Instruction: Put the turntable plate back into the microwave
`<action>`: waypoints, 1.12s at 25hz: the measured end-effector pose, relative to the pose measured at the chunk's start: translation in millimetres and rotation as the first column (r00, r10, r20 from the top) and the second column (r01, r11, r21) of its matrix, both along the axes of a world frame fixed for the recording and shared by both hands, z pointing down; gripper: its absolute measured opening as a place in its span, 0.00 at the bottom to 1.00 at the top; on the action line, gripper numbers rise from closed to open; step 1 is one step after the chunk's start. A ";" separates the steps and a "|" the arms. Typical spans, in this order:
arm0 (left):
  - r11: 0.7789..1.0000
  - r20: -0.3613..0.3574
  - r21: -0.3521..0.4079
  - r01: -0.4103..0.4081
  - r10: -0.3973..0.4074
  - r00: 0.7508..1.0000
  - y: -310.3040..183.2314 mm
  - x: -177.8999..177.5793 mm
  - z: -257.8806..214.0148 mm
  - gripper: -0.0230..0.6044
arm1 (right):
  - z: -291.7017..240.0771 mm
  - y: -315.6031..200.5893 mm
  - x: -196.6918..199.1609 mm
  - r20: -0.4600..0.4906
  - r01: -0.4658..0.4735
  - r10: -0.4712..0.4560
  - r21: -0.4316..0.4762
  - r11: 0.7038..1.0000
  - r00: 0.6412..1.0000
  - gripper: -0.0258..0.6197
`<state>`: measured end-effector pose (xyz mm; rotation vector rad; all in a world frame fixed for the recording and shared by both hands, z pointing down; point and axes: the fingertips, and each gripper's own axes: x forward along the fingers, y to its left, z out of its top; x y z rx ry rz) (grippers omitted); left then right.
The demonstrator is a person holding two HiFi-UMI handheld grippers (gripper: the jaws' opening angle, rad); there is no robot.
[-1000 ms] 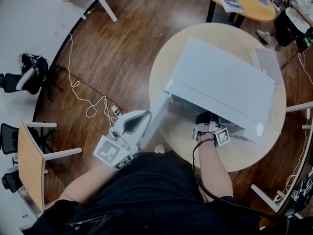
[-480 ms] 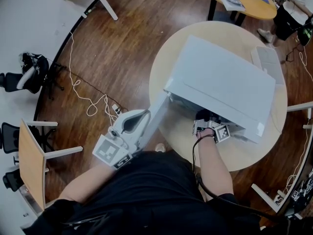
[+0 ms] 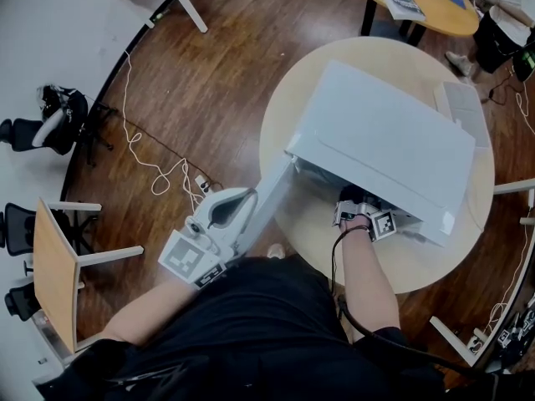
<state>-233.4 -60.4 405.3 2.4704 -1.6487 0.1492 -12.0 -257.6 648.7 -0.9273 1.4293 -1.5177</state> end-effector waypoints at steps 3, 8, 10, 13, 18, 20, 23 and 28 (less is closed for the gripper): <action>1.000 0.004 -0.003 -0.004 0.004 1.000 0.1 1.6 0.5 0.05 | -2.4 -1.8 -0.8 -0.004 -0.007 0.007 -0.002 1.000 1.000 0.11; 1.000 0.025 -0.009 -0.028 0.028 0.999 1.3 9.5 1.6 0.05 | -0.9 -5.5 2.7 -0.014 -0.029 0.028 -0.010 1.000 1.000 0.11; 0.999 0.033 -0.007 -0.036 0.037 0.999 2.0 12.3 1.1 0.05 | 0.1 -7.5 5.5 -0.016 -0.037 0.037 -0.011 0.999 0.999 0.11; 0.999 0.036 -0.006 -0.036 0.036 0.999 3.3 12.8 0.7 0.05 | -0.6 -9.2 6.3 -0.017 -0.038 0.038 -0.009 0.999 0.999 0.11; 1.000 0.043 -0.014 -0.025 0.026 0.999 4.0 13.7 2.3 0.05 | 6.7 -9.3 7.2 -0.048 -0.019 0.018 -0.018 1.000 0.999 0.11; 1.000 0.045 -0.011 -0.026 0.026 0.999 2.9 15.7 2.2 0.05 | 14.0 -11.1 10.0 -0.072 -0.015 0.013 -0.026 1.000 0.997 0.12; 1.000 0.048 -0.021 -0.019 0.020 0.999 4.2 16.6 4.4 0.05 | 7.1 -13.2 7.7 -0.074 -0.021 0.019 -0.022 1.000 0.997 0.12; 1.000 0.044 -0.027 -0.001 0.003 0.999 8.8 15.5 8.2 0.05 | 18.2 -15.3 10.0 -0.065 -0.050 0.046 -0.065 0.997 0.997 0.12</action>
